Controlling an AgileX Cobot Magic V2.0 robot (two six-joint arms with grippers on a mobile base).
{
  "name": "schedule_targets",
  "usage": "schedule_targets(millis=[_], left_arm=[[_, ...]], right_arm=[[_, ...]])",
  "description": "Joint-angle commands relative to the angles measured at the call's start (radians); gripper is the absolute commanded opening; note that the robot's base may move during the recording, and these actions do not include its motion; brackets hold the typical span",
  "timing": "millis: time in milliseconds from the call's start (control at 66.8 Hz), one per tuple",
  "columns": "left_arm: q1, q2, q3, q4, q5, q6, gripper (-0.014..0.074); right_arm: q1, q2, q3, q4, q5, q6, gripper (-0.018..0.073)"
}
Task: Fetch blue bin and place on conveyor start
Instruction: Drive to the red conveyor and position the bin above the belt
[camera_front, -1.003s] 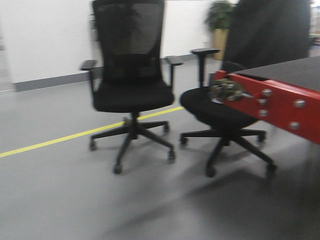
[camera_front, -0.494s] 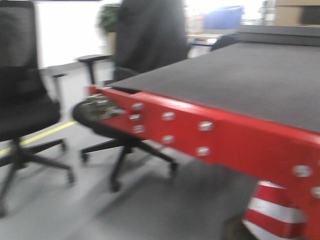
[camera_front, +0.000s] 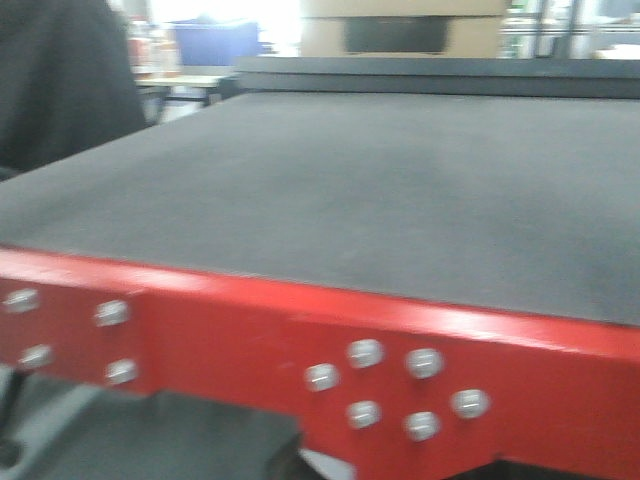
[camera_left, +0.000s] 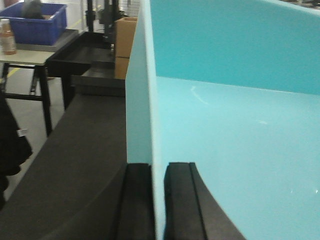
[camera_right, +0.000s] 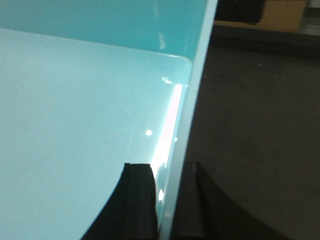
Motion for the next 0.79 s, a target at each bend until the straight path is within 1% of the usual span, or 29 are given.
schedule_targets(millis=[0,779], left_arm=[[-0.017,-0.017,-0.011,-0.063,-0.041,-0.009,-0.0111],[-0.017,-0.017,-0.011,-0.063,-0.041,-0.009,-0.0111]], right_arm=[[0.012,-0.011,-0.007,0.036,-0.095,-0.023,-0.0153],[0.012,-0.011,-0.007,0.036,-0.095,-0.023,-0.0153]])
